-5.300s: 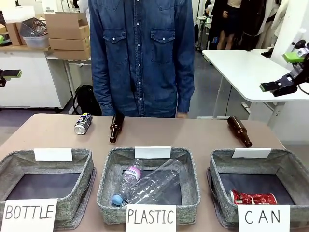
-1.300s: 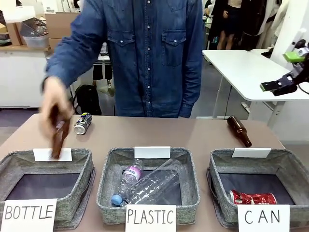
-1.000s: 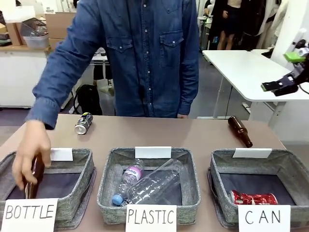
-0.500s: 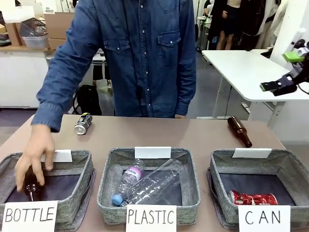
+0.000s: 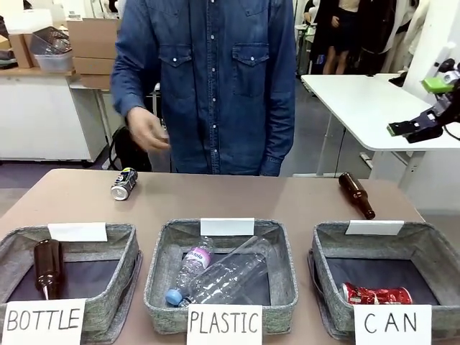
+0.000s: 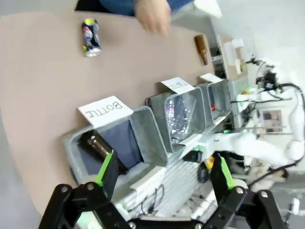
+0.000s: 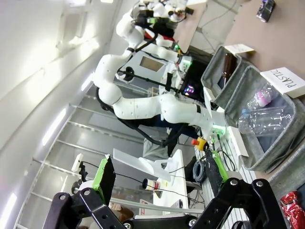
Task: Sort the can waste into the basket.
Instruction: Pick up the can waste from the table and place it in the right Fabric basket.
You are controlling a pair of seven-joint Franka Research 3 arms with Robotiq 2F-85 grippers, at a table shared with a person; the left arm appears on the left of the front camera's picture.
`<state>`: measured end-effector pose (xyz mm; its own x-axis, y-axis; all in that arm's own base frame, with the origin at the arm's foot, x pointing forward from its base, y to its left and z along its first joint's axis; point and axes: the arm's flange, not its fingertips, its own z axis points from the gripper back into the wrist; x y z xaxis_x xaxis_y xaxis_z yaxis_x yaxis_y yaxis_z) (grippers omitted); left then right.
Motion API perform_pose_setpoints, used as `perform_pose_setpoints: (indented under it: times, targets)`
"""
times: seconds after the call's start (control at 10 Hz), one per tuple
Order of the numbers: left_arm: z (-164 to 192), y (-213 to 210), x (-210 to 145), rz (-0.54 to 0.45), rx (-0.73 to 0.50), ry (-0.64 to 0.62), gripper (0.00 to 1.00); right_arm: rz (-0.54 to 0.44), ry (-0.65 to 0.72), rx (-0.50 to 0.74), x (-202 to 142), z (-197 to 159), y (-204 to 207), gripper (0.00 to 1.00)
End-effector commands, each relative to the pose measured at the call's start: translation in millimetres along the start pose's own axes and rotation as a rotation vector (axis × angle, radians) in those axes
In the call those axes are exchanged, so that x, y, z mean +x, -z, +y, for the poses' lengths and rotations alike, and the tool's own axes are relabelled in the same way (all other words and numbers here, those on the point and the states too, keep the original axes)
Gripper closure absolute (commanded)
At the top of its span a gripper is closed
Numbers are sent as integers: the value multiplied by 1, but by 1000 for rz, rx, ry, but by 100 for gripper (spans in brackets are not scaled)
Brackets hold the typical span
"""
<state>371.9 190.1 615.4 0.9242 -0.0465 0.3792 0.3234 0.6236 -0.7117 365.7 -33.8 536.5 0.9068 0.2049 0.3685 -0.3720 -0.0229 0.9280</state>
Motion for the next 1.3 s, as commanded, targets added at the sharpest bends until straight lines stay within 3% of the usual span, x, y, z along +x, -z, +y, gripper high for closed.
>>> perform_pose_setpoints:
  times: [0.0,0.5,0.8,1.1,1.2]
  targets:
    - [-3,77,32,140,93,72,0,14,-22,-2,-1,1,-3,0]
    - [39,236,102,187,578,102,0,14,-22,-2,-1,1,-3,0]
    - [67,328,104,48,703,166,0,14,-22,-2,-1,1,-3,0]
    - [98,381,119,73,835,230,0,14,-22,-2,-1,1,-3,0]
    - [101,390,121,90,823,224,0,14,-22,-2,-1,1,-3,0]
